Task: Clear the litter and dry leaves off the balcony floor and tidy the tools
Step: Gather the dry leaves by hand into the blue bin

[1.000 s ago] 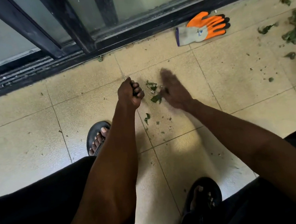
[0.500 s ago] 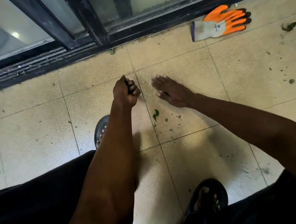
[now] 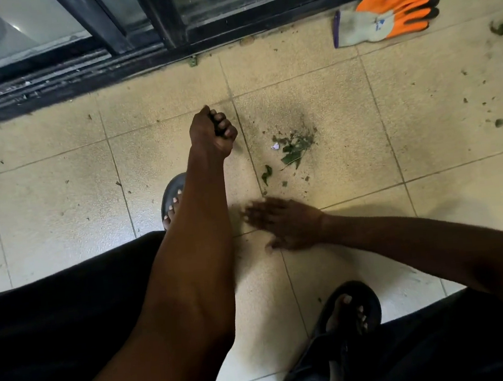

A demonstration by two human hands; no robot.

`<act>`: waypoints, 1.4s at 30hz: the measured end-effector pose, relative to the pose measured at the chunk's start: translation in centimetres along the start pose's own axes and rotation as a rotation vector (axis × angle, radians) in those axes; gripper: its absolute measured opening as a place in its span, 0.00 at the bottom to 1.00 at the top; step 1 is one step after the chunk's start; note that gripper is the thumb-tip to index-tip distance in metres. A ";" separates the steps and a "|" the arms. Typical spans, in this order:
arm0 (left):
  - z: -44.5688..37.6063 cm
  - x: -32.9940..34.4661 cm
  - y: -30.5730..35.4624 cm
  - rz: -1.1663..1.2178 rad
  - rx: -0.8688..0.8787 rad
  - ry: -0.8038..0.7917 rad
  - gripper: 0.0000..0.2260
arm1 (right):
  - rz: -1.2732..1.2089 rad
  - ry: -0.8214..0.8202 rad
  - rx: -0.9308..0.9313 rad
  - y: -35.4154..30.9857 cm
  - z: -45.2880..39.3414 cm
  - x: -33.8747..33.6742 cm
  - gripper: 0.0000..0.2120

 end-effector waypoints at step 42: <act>-1.5 4.5 -1.8 -0.034 -0.065 -0.037 0.18 | -0.100 0.117 0.273 5.4 3.8 -4.5 0.37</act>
Point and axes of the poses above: each hand's wrist, its own z-axis away from the middle knuckle, its own x-axis out of the palm, y = z × x, the point moved 8 cm from there along -z, towards the middle knuckle, and after that the axes turned 2 degrees about -x, right-handed, at the moved point
